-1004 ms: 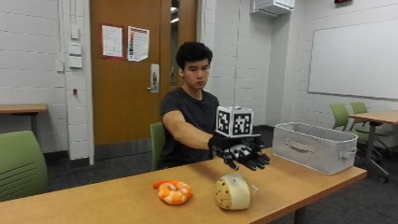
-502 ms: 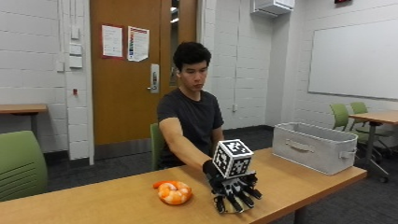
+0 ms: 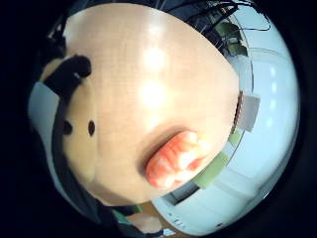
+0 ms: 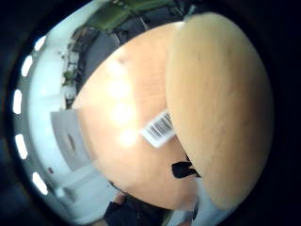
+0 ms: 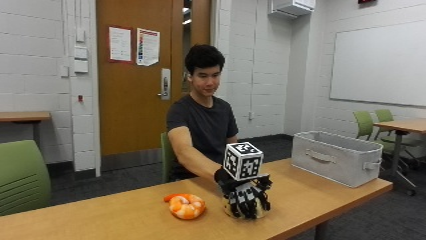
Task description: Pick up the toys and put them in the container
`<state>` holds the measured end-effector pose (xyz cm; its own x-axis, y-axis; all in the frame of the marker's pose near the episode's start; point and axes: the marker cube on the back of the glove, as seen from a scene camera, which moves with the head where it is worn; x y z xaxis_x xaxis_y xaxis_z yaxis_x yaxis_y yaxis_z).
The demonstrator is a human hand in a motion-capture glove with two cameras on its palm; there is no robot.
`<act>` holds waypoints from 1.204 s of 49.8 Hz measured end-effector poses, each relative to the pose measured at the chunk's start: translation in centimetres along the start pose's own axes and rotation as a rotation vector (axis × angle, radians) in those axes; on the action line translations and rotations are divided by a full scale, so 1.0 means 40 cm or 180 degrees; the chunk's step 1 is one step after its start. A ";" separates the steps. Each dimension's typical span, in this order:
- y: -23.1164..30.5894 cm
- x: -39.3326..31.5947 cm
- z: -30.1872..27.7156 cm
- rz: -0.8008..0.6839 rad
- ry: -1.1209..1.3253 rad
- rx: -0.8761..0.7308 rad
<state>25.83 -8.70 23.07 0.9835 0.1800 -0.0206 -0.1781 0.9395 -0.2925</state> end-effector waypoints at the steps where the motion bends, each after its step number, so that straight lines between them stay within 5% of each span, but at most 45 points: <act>1: 0.001 -0.002 -0.001 0.0010 0.0008 0.0024; 16: 0.000 -0.038 -0.056 0.0271 0.0001 0.0315; 32: 0.046 -0.182 -0.359 0.0122 -0.0052 0.0715; 60: 0.276 -0.796 -0.784 -0.1037 -0.0246 0.1324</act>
<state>-6.40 -13.20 -9.50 0.9875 -0.1342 0.0833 0.1225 0.9837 0.1319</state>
